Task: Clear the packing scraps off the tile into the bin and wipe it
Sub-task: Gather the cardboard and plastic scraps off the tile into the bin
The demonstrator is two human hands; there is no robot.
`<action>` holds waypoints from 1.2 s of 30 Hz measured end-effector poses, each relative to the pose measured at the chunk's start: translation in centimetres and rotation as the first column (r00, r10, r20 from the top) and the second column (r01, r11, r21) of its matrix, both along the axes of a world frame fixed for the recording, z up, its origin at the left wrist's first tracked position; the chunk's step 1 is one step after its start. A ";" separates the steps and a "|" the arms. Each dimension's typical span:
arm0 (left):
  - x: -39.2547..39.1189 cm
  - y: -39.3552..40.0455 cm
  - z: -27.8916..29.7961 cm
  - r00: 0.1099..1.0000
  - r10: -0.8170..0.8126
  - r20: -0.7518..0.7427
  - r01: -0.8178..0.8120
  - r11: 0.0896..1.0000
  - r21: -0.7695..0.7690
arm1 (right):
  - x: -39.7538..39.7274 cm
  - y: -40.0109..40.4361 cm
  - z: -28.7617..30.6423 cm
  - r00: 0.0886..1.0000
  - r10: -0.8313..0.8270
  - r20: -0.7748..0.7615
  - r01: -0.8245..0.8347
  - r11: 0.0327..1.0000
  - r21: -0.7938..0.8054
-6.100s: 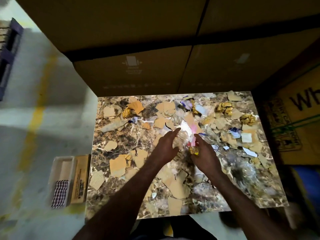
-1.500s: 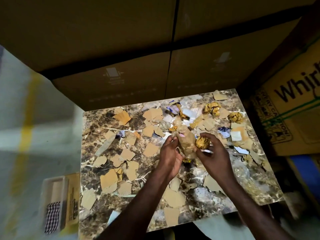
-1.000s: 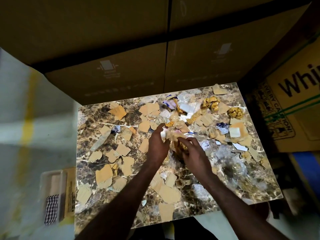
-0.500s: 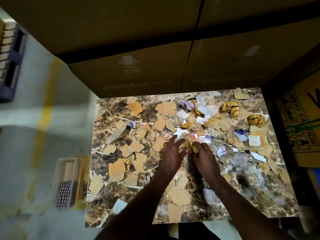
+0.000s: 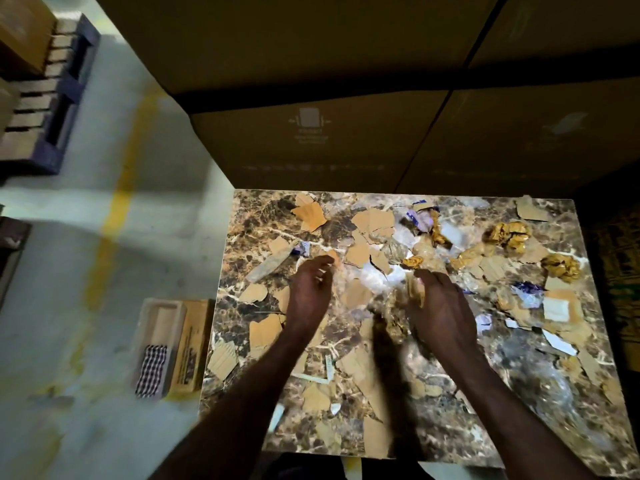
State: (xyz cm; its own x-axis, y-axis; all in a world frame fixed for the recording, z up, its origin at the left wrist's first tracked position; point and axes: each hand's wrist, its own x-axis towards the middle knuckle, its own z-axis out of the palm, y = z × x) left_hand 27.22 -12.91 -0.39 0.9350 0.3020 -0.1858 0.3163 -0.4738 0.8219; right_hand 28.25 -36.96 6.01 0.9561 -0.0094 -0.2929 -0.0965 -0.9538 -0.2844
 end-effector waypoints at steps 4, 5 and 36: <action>0.7 7.6 -1.9 0.981 0.194 -0.014 -0.192 0.978 0.078 | 2.8 6.9 0.0 0.991 0.130 0.034 -0.134 0.979 0.155; 0.8 9.2 -2.8 0.978 0.200 -0.055 -0.193 0.975 0.114 | 3.4 9.0 -0.4 0.986 0.165 0.026 -0.167 0.968 0.189; 1.0 0.0 1.9 0.947 -0.284 0.149 0.280 0.959 0.045 | 1.0 6.0 -1.9 0.995 -0.057 0.080 0.016 0.899 0.438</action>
